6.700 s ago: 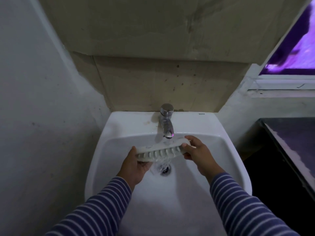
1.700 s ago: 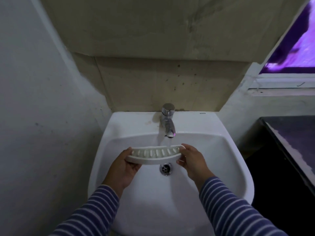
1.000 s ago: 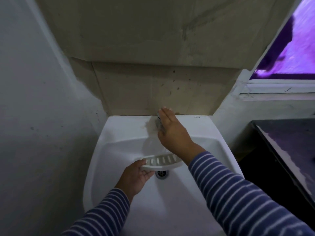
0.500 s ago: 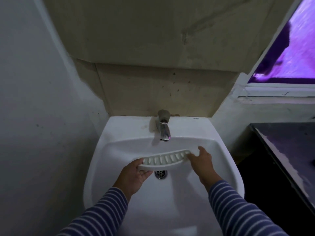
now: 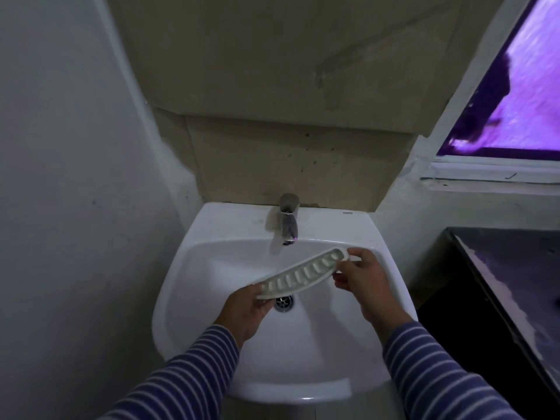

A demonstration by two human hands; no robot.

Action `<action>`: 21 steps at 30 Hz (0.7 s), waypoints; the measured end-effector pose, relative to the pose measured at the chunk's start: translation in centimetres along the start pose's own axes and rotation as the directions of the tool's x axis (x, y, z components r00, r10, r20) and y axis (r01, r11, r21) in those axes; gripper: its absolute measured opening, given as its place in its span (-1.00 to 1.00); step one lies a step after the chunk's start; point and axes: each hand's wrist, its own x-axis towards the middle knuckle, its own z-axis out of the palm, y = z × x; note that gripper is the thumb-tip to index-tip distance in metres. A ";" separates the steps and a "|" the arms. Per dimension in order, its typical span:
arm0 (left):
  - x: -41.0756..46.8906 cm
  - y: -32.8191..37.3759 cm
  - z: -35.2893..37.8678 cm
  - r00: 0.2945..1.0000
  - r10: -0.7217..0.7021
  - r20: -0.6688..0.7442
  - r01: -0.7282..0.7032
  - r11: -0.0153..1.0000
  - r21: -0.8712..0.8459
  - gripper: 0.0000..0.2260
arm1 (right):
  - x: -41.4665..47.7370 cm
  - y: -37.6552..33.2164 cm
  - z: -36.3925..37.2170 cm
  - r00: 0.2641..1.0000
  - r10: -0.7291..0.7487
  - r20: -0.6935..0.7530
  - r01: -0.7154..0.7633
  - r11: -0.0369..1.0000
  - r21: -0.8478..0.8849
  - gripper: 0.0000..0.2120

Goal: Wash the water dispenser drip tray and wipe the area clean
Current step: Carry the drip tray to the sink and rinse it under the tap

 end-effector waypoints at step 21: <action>-5.0 -0.7 3.7 0.987 0.155 -0.039 -0.137 0.945 0.298 -0.88 | -8.3 -5.0 -4.0 0.640 -0.640 0.426 0.747 0.390 -0.538 -0.66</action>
